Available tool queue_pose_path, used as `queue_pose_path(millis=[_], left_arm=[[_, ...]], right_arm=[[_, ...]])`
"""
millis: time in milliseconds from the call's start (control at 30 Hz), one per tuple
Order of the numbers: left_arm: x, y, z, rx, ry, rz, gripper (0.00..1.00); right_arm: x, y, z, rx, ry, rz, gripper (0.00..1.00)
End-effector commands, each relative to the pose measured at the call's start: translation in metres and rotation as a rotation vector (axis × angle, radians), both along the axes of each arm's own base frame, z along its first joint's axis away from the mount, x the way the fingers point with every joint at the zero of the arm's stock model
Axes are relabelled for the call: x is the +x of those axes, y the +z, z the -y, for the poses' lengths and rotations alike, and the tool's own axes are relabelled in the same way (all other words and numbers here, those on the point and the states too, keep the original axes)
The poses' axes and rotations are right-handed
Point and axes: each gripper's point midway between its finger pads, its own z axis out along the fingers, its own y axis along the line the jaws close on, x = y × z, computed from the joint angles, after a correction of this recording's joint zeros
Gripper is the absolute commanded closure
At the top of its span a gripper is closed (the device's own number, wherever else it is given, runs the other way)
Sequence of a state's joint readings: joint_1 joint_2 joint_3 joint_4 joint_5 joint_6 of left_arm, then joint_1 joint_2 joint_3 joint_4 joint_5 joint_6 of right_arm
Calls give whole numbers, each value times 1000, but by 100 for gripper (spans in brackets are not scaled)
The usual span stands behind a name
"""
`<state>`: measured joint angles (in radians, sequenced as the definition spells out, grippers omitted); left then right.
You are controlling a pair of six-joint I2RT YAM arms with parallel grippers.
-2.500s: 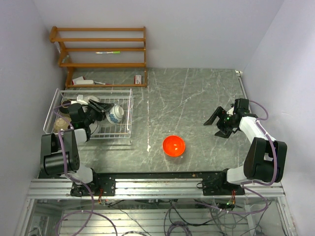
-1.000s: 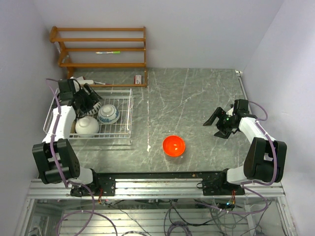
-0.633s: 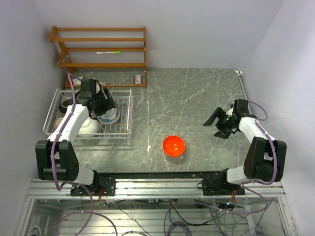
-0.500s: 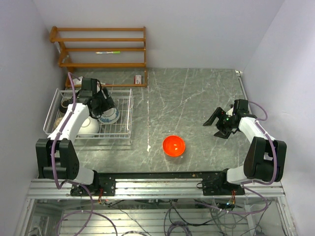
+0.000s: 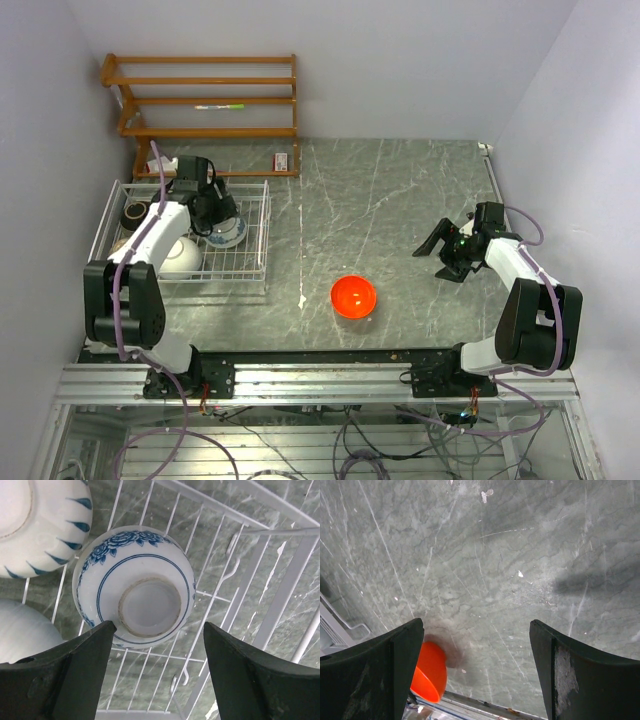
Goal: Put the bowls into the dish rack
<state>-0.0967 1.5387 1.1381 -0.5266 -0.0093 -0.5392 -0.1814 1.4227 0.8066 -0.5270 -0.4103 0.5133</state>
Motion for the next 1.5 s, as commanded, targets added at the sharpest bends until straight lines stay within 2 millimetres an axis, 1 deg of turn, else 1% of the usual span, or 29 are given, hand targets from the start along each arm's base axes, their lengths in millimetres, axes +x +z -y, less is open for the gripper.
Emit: queue_pose_path(millis=[0,233,367,633,700,733,800,833,900,933,1033,1100,1167,1267,1300,1333,1367,1467], left_arm=[[22,4,6,-1,5,53,16],[46,5,17,-51,-10,128,16],[56,2,21,-65,-9,152,16],[73,15,24,-69,-29,222,15],[70,16,23,-61,-25,200,14],[67,16,21,-49,-20,182,11],[59,22,16,-21,-16,166,0],[54,26,14,-6,-21,163,1],[44,39,9,22,-34,166,1],[39,49,8,31,-44,178,1],[23,79,12,35,-102,212,1],[11,102,25,39,-164,261,1],[-2,121,46,45,-227,318,1],[-25,140,93,21,-356,390,1],[-34,143,111,23,-406,405,1],[-46,143,136,27,-478,416,1],[-56,142,153,33,-531,423,0],[-90,126,206,63,-737,408,2]], right_arm=[[2,-1,3,-17,5,-3,13],[3,0,4,-22,4,-4,13],[2,0,4,-24,4,-2,13],[0,-1,4,-24,6,-6,13],[1,-1,4,-23,6,-5,13],[1,-1,4,-25,7,-4,13],[0,0,4,-27,6,-3,13],[0,0,4,-27,6,-3,13],[-1,-1,3,-25,5,-3,13],[-2,-2,3,-23,6,-5,13],[-2,-4,2,-17,5,-8,13],[1,-2,3,-17,2,-3,13],[4,0,6,-29,-2,-2,13],[9,2,6,-28,-2,0,13],[11,3,7,-27,-4,2,13],[12,4,6,-24,-6,5,13],[13,5,6,-23,-7,8,13],[14,6,5,-14,-8,8,13]])
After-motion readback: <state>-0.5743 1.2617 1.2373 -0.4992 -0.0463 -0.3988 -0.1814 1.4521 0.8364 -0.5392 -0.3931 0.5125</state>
